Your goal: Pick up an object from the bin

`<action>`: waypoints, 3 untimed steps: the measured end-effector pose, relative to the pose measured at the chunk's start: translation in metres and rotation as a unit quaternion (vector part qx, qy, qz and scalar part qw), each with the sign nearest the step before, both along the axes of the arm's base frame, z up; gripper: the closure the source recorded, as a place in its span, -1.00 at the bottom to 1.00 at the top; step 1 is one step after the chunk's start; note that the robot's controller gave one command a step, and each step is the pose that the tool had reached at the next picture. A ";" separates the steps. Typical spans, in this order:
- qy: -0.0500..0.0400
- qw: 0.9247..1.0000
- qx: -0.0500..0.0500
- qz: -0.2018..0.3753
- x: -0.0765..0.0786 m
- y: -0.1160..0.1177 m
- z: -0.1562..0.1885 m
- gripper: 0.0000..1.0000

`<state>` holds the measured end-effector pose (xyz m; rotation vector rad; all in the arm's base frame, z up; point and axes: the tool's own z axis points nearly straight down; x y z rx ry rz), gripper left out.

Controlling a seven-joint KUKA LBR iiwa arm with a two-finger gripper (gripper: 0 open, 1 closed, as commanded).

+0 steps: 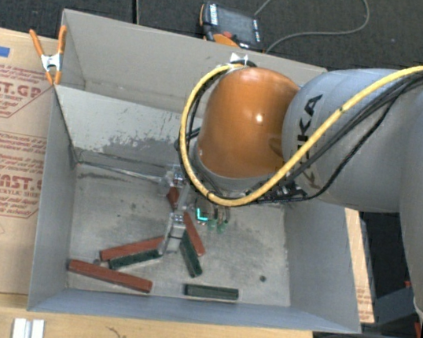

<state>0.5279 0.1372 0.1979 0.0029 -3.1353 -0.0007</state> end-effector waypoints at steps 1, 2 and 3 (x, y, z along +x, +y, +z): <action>-0.001 0.989 0.000 0.149 -0.006 0.006 -0.120 -1.00; -0.003 0.989 0.001 0.149 -0.004 0.006 -0.117 1.00; -0.008 0.988 0.001 0.154 0.008 0.019 0.027 1.00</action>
Offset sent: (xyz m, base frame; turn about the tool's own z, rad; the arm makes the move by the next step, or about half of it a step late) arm -0.0042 0.0054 -0.1168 -0.2980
